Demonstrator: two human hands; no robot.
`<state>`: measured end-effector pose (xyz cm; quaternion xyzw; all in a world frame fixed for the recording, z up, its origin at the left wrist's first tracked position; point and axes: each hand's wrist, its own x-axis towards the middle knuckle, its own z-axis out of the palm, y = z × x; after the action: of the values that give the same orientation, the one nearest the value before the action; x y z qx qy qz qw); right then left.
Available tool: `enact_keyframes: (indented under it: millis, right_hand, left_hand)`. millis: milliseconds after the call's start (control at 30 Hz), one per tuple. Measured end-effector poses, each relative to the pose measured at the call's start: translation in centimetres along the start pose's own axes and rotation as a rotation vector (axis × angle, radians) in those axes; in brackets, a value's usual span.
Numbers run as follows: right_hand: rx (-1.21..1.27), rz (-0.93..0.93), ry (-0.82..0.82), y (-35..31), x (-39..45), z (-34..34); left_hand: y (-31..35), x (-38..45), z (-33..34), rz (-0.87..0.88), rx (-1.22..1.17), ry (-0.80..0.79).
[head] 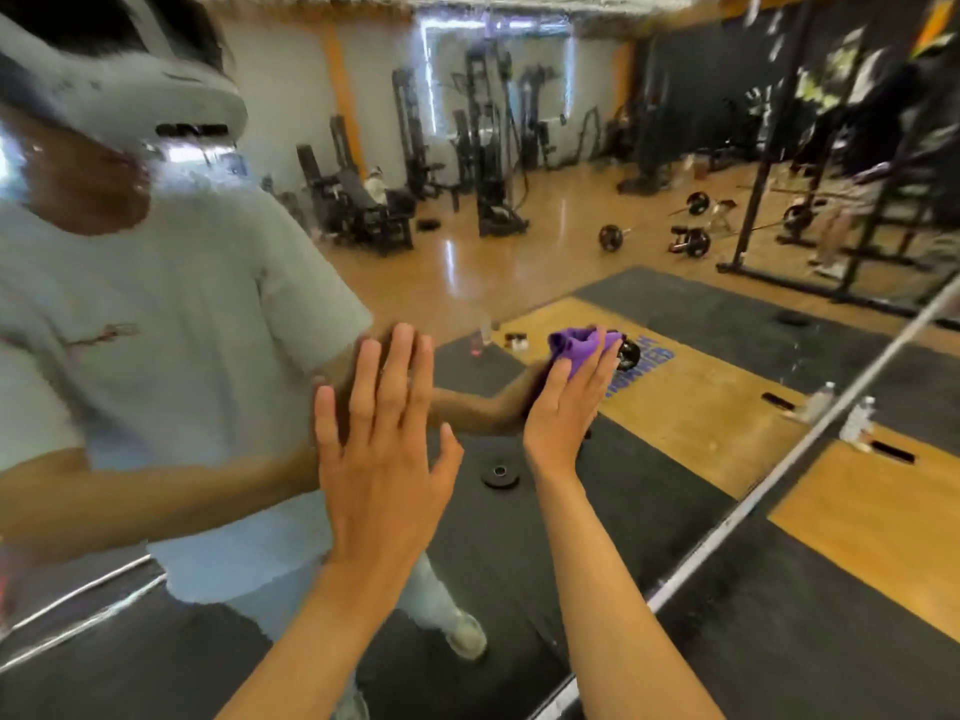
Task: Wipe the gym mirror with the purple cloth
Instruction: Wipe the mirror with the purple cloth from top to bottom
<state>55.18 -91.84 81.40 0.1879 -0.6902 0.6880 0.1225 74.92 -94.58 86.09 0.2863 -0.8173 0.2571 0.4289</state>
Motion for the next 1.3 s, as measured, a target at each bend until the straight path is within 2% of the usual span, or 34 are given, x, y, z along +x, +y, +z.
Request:
enact_keyframes:
  millis: [67, 233, 400, 500, 633, 933, 1033, 1133, 1300]
  right_hand:
    - [0.019, 0.074, 0.017, 3.0, 1.6, -0.9]
    - [0.097, 0.401, 0.044, 10.1, 8.3, -3.7]
    - [0.142, 0.529, 0.115, 9.2, 8.9, -4.0]
    - [0.148, 0.473, 0.095, 5.7, 4.9, -2.5]
    - [0.093, 0.183, 0.0, 0.7, -3.8, 0.8]
    - [0.038, -0.078, -0.146, -2.5, -10.6, 2.6]
    - [0.037, -0.095, -0.189, -1.6, -10.6, 2.1]
    - [0.022, -0.141, -0.134, -0.1, -8.3, 1.6]
    - [0.074, 0.049, 0.037, 2.0, -1.4, 0.3]
  left_hand:
    - [0.5, -1.0, 1.2, 0.001, 0.047, -0.023]
    - [0.3, -1.8, 2.5, 0.03, 0.119, -0.062]
    - [0.5, -1.8, 3.0, 0.019, 0.198, -0.068]
    - [0.4, -1.9, 3.0, 0.026, 0.227, -0.091]
    - [0.6, -1.8, 2.8, 0.038, 0.253, -0.109]
    - [-0.1, -1.8, 1.5, 0.064, 0.189, -0.156]
    - [-0.2, -1.9, 0.9, 0.059, 0.176, -0.147]
    - [0.3, -1.8, 0.7, 0.017, 0.146, -0.185]
    - [2.7, -3.1, 1.8, 0.038, 0.122, -0.203]
